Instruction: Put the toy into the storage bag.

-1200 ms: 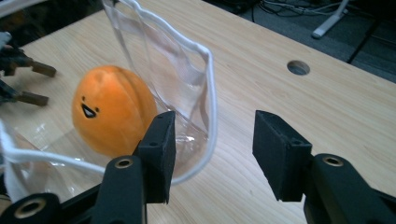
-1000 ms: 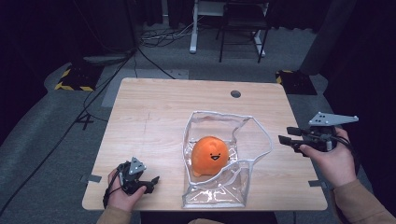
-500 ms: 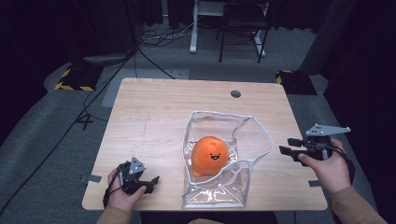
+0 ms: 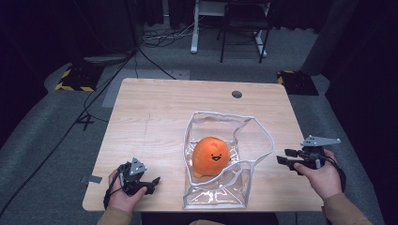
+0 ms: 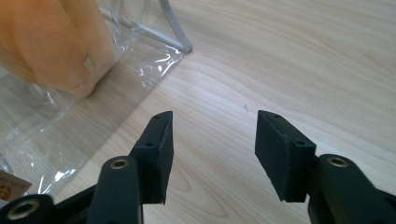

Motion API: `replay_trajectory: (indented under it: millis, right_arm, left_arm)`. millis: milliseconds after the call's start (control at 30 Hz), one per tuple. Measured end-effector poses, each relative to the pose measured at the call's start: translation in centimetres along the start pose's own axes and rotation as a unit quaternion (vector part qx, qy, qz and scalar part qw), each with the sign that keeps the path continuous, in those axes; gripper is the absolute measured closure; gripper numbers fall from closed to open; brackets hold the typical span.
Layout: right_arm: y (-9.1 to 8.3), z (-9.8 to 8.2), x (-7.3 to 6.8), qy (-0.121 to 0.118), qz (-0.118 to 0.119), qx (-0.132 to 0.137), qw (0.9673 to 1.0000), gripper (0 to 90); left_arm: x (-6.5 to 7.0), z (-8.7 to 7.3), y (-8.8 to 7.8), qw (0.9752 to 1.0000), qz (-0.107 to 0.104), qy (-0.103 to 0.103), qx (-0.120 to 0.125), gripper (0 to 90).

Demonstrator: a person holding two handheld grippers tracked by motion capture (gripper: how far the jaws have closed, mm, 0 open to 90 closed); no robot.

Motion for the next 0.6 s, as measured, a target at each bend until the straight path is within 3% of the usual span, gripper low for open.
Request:
replay_trajectory:
  millis: [600]
  right_arm:
    - [3.6, -3.9, -0.9, -0.008, 0.004, 0.012, 0.9999, 45.3]
  left_arm:
    - [0.0, 0.0, 0.0, 1.0, 0.0, 0.0, 0.0, 15.5]
Point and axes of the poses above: each handheld gripper's, and its own axes: y roughly forward along the jaws, z roughly out of its top, x roughly to its right, the point moved 8 cm from there along y, roughly forward along the jaws, and after that the axes turned 2 degrees about y, right-handed, at the moved point
